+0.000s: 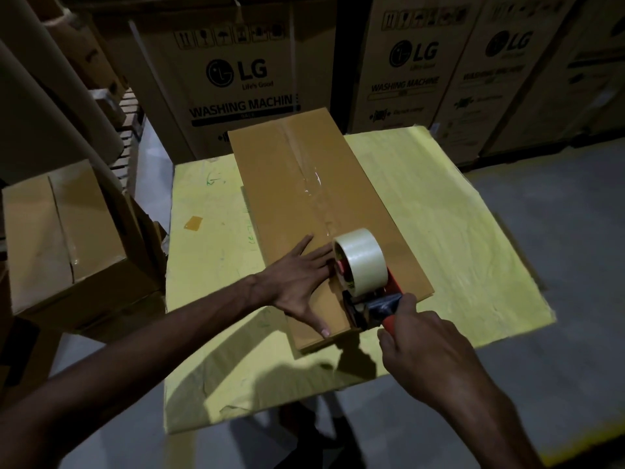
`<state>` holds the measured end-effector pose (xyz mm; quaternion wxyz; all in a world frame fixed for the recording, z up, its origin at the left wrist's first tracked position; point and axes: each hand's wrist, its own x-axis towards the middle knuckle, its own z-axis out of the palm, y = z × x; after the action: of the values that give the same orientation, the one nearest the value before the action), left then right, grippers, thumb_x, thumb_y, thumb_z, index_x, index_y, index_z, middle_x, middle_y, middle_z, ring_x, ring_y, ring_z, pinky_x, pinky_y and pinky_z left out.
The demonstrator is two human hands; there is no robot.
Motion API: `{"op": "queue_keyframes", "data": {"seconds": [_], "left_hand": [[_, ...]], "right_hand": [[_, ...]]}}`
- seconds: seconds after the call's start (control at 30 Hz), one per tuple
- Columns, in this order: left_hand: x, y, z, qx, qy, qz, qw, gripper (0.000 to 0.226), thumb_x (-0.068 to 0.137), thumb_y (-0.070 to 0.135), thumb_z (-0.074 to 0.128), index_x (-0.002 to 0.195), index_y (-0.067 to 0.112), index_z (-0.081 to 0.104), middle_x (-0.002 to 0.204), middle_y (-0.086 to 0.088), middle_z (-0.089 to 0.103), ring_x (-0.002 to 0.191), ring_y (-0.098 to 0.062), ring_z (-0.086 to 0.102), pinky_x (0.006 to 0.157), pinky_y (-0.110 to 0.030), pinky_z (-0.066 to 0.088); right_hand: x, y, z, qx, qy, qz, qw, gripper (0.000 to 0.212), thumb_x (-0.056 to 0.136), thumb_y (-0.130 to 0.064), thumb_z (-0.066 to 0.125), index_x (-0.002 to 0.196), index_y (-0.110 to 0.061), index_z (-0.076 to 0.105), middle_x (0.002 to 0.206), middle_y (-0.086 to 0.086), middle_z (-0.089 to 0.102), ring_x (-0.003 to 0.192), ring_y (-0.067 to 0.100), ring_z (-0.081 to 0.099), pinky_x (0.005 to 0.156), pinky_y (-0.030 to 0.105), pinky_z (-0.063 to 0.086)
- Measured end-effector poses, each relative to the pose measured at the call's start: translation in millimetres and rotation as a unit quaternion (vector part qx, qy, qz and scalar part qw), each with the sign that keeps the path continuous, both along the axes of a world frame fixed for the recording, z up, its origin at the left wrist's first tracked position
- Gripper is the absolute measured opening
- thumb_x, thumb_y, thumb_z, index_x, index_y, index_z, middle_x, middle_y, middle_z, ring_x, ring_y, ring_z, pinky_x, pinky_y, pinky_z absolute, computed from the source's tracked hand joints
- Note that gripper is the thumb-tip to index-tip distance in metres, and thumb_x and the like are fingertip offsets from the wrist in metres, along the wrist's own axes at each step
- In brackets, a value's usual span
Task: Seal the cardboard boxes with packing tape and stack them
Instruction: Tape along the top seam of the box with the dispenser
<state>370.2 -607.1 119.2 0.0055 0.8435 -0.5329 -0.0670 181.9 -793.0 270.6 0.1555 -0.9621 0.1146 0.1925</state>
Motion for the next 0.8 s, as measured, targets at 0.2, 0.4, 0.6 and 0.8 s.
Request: {"op": "queue_keyframes", "data": {"seconds": [0.2, 0.4, 0.6, 0.8], "left_hand": [[-6.7, -7.1, 1.8, 0.030, 0.000, 0.029, 0.999, 0.146, 0.060, 0.106, 0.049, 0.166, 0.021, -0.005, 0.174, -0.001, -0.001, 0.160, -0.022, -0.005, 0.121, -0.068, -0.010], [-7.6, -8.1, 1.0, 0.023, 0.005, 0.038, 0.999, 0.146, 0.058, 0.105, 0.053, 0.166, 0.026, -0.004, 0.174, 0.006, -0.003, 0.159, -0.019, -0.015, 0.120, -0.069, -0.012], [-7.7, -4.7, 3.5, 0.027, 0.011, 0.051, 0.998, 0.145, 0.056, 0.107, 0.050, 0.166, 0.031, -0.007, 0.172, 0.011, -0.015, 0.157, -0.018, -0.022, 0.120, -0.068, -0.014], [5.5, 0.0, 11.6, 0.035, 0.011, 0.066, 0.997, 0.140, 0.058, 0.107, 0.047, 0.164, 0.036, -0.011, 0.170, 0.018, -0.021, 0.157, -0.016, -0.023, 0.119, -0.069, -0.016]], "right_hand": [[2.0, -4.5, 1.5, -0.007, 0.018, 0.020, 1.000, 0.027, 0.106, -0.033, 0.042, 0.126, -0.016, 0.034, 0.096, 0.001, 0.045, 0.085, 0.021, 0.046, 0.071, 0.034, 0.039], [-9.7, -12.3, -4.7, -0.014, 0.021, 0.031, 0.999, 0.032, 0.106, -0.030, 0.044, 0.131, -0.015, 0.033, 0.118, 0.007, 0.058, 0.105, 0.027, 0.061, 0.072, 0.033, 0.039], [-33.3, -17.8, -8.9, 0.003, 0.031, 0.021, 0.999, 0.023, 0.106, -0.028, 0.043, 0.124, -0.018, 0.032, 0.079, -0.009, 0.031, 0.072, 0.016, 0.039, 0.056, 0.029, 0.030], [-53.4, -15.7, -15.0, 0.013, 0.034, -0.013, 0.999, 0.021, 0.107, -0.033, 0.039, 0.121, -0.022, 0.029, 0.097, 0.001, 0.049, 0.090, 0.027, 0.050, 0.072, 0.036, 0.036]]}}
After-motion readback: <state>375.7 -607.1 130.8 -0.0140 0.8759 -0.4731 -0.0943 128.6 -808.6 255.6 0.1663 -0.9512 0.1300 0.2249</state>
